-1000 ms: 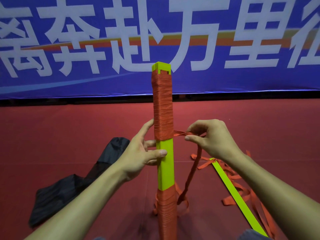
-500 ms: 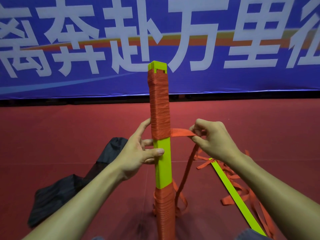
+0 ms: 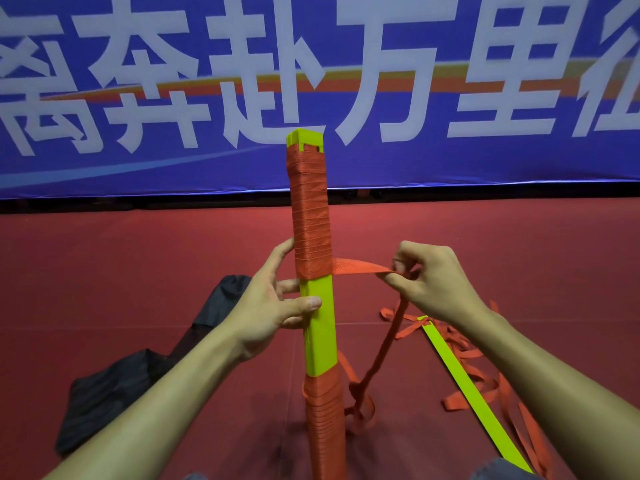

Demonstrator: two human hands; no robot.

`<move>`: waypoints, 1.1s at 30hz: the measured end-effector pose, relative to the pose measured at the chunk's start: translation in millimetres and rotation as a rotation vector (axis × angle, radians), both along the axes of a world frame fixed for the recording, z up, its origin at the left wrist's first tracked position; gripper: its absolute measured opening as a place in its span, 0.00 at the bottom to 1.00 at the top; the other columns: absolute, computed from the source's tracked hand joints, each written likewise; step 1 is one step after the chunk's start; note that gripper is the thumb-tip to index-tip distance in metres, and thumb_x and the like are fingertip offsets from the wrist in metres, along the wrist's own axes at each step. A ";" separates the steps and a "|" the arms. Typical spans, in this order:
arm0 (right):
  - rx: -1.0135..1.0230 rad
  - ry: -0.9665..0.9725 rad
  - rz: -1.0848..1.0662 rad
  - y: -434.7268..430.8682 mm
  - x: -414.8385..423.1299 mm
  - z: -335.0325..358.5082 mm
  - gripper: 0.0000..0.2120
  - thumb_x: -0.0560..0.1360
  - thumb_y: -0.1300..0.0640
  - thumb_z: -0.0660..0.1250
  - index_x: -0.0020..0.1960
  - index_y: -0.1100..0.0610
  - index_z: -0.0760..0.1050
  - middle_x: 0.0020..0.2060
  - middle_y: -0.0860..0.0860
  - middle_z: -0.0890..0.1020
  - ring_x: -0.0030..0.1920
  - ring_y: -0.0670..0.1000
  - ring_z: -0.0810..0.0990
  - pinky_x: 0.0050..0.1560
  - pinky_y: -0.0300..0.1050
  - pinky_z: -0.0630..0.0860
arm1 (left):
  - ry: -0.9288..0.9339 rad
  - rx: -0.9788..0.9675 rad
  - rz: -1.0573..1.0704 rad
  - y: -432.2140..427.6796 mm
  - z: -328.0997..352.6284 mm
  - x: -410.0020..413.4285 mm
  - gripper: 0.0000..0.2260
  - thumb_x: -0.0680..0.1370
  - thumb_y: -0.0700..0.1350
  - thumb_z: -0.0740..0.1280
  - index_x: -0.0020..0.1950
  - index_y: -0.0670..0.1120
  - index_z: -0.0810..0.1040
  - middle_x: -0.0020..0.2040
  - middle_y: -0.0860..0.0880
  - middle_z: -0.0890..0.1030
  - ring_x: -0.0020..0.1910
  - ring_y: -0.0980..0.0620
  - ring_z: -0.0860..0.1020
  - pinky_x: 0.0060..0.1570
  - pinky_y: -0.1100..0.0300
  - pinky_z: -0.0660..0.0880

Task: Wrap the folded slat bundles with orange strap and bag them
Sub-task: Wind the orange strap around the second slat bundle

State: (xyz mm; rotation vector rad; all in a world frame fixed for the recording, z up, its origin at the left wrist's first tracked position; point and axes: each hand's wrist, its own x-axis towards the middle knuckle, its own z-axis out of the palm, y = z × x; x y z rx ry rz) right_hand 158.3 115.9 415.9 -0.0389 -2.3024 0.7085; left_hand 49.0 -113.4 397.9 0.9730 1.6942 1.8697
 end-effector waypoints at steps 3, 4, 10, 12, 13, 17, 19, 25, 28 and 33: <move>-0.021 -0.012 -0.028 -0.9 -0.2 -1.1 0.22 0.69 0.60 0.75 0.29 0.51 0.63 0.24 0.47 0.73 0.27 0.48 0.70 0.33 0.39 0.69 | -0.003 -0.003 -0.005 1.0 0.0 0.9 0.39 0.67 0.33 0.77 0.67 0.66 0.67 0.44 0.44 0.85 0.38 0.50 0.83 0.30 0.62 0.75; -0.074 -0.016 -0.008 -1.6 -0.2 -0.9 0.22 0.69 0.62 0.75 0.29 0.51 0.63 0.26 0.48 0.77 0.29 0.48 0.74 0.36 0.43 0.74 | -0.005 -0.004 -0.006 1.2 -0.3 0.4 0.39 0.68 0.33 0.77 0.66 0.66 0.67 0.44 0.44 0.85 0.39 0.49 0.83 0.31 0.62 0.76; -0.515 -0.056 0.289 -8.9 3.6 3.2 0.17 0.72 0.74 0.67 0.36 0.60 0.64 0.34 0.53 0.80 0.28 0.54 0.80 0.32 0.45 0.77 | -0.016 -0.015 0.010 0.4 0.7 1.2 0.39 0.67 0.35 0.76 0.68 0.64 0.66 0.44 0.44 0.85 0.38 0.49 0.83 0.30 0.62 0.75; -0.566 -0.054 0.323 -9.2 2.5 2.4 0.16 0.72 0.74 0.67 0.37 0.60 0.64 0.35 0.53 0.78 0.29 0.54 0.76 0.32 0.45 0.75 | -0.025 -0.019 0.015 0.1 1.0 1.3 0.40 0.67 0.33 0.78 0.69 0.63 0.66 0.44 0.44 0.85 0.38 0.50 0.83 0.30 0.62 0.75; -0.575 -0.056 0.332 -8.6 2.2 2.2 0.15 0.72 0.74 0.68 0.37 0.60 0.65 0.35 0.53 0.77 0.30 0.53 0.75 0.33 0.45 0.75 | -0.026 -0.020 0.018 0.3 1.1 1.5 0.41 0.67 0.33 0.77 0.69 0.63 0.65 0.44 0.45 0.85 0.38 0.50 0.83 0.31 0.62 0.76; -0.583 -0.071 0.327 -7.6 1.4 0.2 0.13 0.71 0.59 0.74 0.35 0.59 0.71 0.30 0.53 0.73 0.30 0.51 0.70 0.33 0.45 0.68 | -0.043 -0.002 0.038 -0.3 1.7 2.2 0.38 0.68 0.34 0.72 0.71 0.61 0.64 0.43 0.44 0.85 0.36 0.51 0.82 0.29 0.63 0.75; -0.541 -0.059 0.239 -8.1 -0.1 -2.3 0.16 0.71 0.56 0.76 0.32 0.59 0.71 0.27 0.53 0.72 0.30 0.50 0.68 0.34 0.46 0.65 | -0.037 -0.005 0.041 0.1 0.9 1.8 0.37 0.71 0.31 0.71 0.70 0.61 0.64 0.42 0.44 0.85 0.35 0.52 0.82 0.29 0.64 0.74; -0.411 -0.093 0.077 -4.1 -4.4 -4.3 0.10 0.68 0.59 0.78 0.46 0.53 0.79 0.33 0.49 0.77 0.32 0.43 0.73 0.37 0.38 0.70 | 0.004 -0.042 0.056 3.2 0.1 3.6 0.37 0.73 0.29 0.70 0.70 0.64 0.64 0.44 0.44 0.85 0.37 0.50 0.82 0.31 0.62 0.76; -0.323 -0.134 0.027 -7.1 -7.0 -3.6 0.05 0.70 0.57 0.76 0.39 0.52 0.81 0.30 0.44 0.78 0.29 0.39 0.72 0.36 0.40 0.69 | 0.031 -0.063 0.098 6.7 -1.9 3.3 0.38 0.73 0.30 0.72 0.67 0.68 0.66 0.49 0.42 0.85 0.41 0.47 0.82 0.39 0.54 0.78; -0.294 -0.022 -0.021 -28.6 -10.0 1.8 0.16 0.67 0.54 0.79 0.30 0.54 0.73 0.21 0.43 0.71 0.26 0.43 0.68 0.30 0.43 0.67 | 0.086 -0.067 0.141 13.0 1.3 9.4 0.39 0.73 0.32 0.73 0.67 0.70 0.64 0.53 0.41 0.82 0.37 0.52 0.81 0.38 0.56 0.79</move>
